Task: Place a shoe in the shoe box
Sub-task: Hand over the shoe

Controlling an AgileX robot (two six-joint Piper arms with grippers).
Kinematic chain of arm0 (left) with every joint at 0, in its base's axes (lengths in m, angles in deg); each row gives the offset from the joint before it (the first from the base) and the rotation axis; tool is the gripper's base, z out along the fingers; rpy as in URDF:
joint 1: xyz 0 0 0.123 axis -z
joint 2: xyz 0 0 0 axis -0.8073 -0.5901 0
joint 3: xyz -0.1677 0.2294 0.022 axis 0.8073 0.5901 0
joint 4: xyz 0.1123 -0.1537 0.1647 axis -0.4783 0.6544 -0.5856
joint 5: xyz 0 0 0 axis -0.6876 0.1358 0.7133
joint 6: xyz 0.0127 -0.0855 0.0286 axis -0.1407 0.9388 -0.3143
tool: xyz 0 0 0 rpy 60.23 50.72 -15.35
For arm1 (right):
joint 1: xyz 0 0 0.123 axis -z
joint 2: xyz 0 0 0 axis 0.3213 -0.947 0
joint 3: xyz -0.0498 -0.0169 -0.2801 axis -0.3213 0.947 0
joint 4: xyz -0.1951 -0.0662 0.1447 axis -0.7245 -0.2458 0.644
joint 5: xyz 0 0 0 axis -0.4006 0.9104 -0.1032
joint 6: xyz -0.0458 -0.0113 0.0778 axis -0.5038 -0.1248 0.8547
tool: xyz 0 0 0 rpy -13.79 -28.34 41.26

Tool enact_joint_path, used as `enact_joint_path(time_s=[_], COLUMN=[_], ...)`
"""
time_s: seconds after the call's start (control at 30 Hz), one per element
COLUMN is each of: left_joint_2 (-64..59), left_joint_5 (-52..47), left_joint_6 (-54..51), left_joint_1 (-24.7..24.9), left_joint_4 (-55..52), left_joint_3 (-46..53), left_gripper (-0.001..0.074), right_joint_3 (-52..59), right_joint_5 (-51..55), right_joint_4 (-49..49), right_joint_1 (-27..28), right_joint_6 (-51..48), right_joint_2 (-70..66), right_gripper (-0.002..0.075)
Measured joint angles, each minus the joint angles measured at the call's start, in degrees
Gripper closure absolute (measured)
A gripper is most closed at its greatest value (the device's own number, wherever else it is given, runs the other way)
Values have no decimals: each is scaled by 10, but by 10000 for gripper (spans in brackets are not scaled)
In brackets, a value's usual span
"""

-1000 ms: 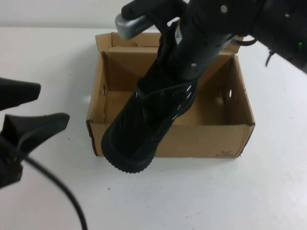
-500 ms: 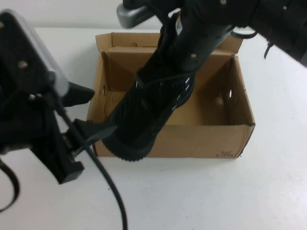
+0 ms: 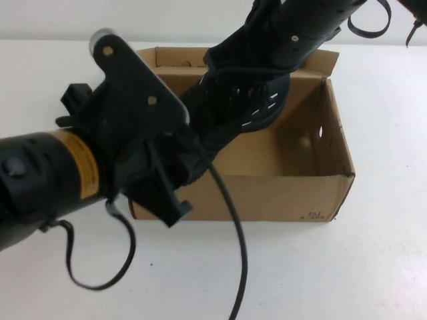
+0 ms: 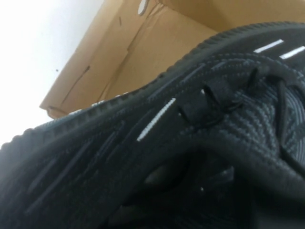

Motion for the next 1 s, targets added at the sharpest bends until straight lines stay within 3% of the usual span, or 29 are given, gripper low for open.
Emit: enact_joint_path(time_s=[0.1,0.23,0.67,1.0], left_joint_2=[-11,-11,-18,-28], left_joint_5=[6,27,62,46], left_joint_6=[139,229,255,255], left_joint_1=[5,5,5,5], left_joint_4=[-103,-168,-185,-185], left_joint_3=[0,0,0,0], left_gripper=[316,315,315,363], right_joint_3=[0,0,0,0], right_joint_5=[0,-1,0,0], right_joint_4=[3,3,66,69], right_joint_1=[1,4,4,4], right_joint_6=[-5,-6,-44,-51], right_joint_2=[-1,-1,-1,-1], right_gripper=[727,727,727,727])
